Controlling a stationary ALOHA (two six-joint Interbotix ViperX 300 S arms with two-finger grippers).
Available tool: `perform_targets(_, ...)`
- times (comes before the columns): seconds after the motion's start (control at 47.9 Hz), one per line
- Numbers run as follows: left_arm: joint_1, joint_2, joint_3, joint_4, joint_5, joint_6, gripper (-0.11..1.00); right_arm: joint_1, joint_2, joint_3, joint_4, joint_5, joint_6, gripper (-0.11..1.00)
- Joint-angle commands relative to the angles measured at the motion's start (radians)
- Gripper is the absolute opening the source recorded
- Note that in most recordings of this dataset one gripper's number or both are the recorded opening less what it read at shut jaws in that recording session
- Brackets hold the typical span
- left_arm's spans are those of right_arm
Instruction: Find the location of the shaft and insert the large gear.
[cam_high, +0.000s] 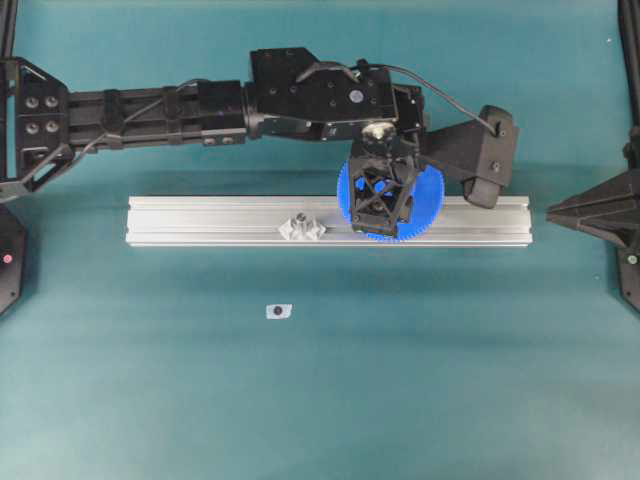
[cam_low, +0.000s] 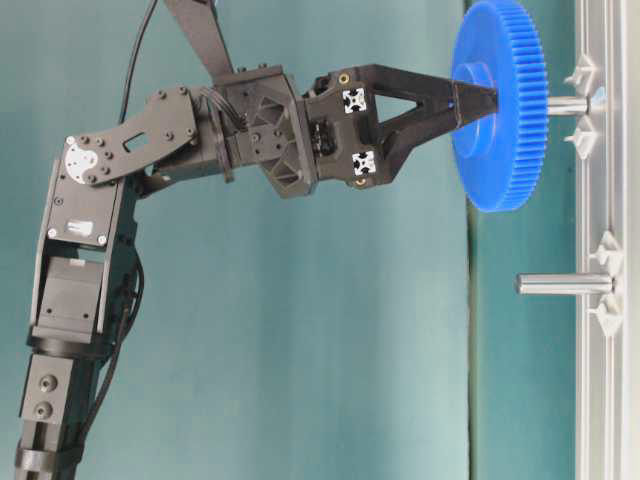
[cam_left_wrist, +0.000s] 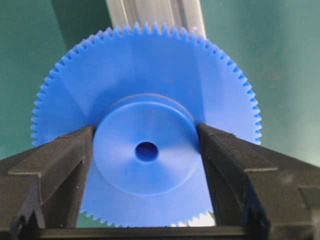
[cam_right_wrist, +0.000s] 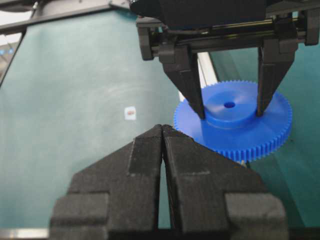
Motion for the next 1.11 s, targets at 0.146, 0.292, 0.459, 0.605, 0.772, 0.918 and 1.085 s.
perform_targets(0.146,0.038,0.009,-0.083,0.006,0.089,-0.002,0.69,-0.002,0.0,-0.008,0.0,-0.005,0.006,0.03)
perform_targets(0.292,0.038,0.028,-0.109,0.006,0.12,-0.002,0.69,0.0,0.0,-0.008,0.0,-0.005,0.008,0.03)
perform_targets(0.459,0.038,0.028,-0.114,0.006,0.118,-0.005,0.69,-0.002,-0.002,-0.011,0.0,-0.005,0.008,0.03)
perform_targets(0.605,0.032,0.026,-0.11,0.005,0.072,-0.009,0.69,-0.002,-0.002,-0.009,0.0,-0.005,0.008,0.03)
perform_targets(0.772,0.023,0.028,-0.104,0.006,0.025,-0.017,0.69,-0.002,-0.002,-0.011,0.0,-0.005,0.008,0.03)
perform_targets(0.918,0.023,0.025,-0.101,0.006,0.025,-0.058,0.69,-0.002,0.0,-0.009,0.0,-0.005,0.008,0.03)
perform_targets(1.085,0.023,0.021,-0.097,0.005,0.025,-0.066,0.69,-0.002,-0.002,-0.009,0.0,-0.005,0.008,0.03)
